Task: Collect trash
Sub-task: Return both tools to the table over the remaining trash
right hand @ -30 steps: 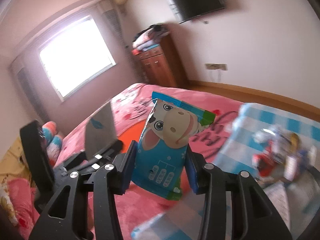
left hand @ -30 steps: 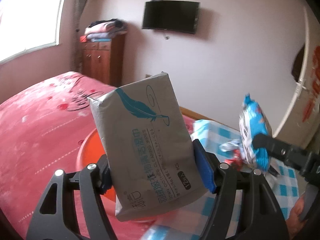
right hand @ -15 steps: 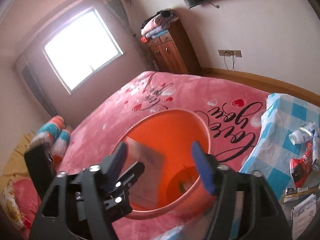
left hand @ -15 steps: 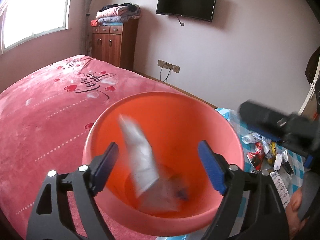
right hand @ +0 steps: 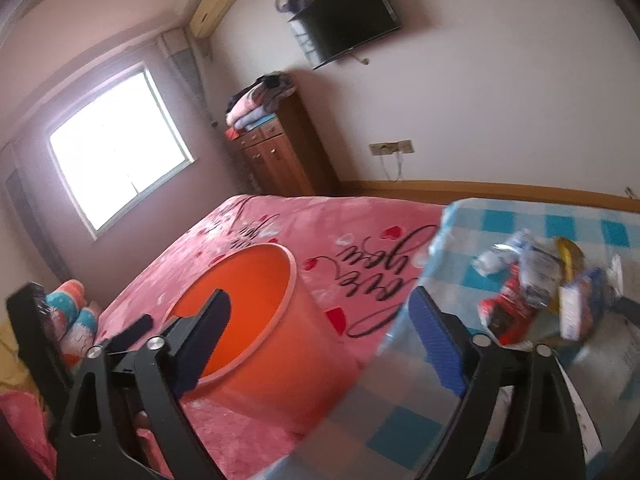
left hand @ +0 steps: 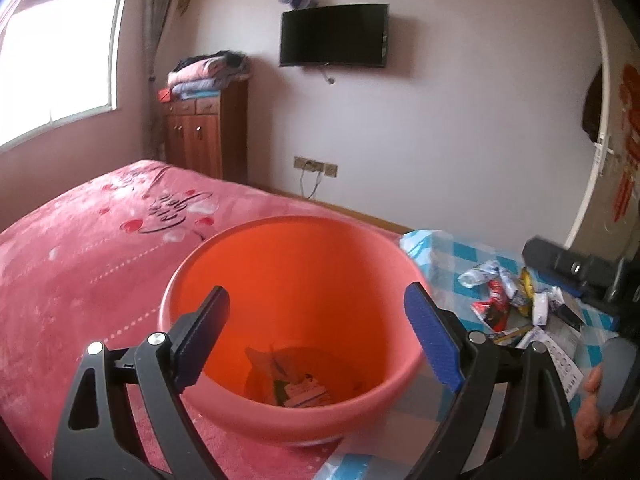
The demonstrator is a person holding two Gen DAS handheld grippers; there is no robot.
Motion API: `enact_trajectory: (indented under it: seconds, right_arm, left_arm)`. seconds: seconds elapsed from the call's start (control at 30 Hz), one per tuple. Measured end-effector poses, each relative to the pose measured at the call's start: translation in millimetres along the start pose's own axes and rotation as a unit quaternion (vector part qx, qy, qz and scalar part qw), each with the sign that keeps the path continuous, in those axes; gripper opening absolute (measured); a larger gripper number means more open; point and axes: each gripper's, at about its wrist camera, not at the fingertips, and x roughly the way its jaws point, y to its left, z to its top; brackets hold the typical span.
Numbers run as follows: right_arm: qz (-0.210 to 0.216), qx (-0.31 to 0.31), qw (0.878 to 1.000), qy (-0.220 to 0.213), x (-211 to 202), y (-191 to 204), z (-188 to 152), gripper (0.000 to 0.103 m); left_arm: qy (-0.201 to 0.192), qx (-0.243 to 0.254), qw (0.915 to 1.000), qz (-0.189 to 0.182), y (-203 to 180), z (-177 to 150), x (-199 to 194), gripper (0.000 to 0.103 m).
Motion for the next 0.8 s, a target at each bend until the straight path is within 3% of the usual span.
enact_trajectory:
  seconds: [0.4, 0.8]
  right_arm:
    - [-0.075, -0.022, 0.995, -0.067, -61, -40, -37, 0.095]
    - [-0.134, -0.008, 0.987, -0.093, -105, -76, -61, 0.098]
  left_arm:
    - [0.005, 0.025, 0.9983, -0.053, -41, -14, -22, 0.089]
    - [0.058, 0.021, 0.9927, -0.104, -78, -39, -17, 0.089]
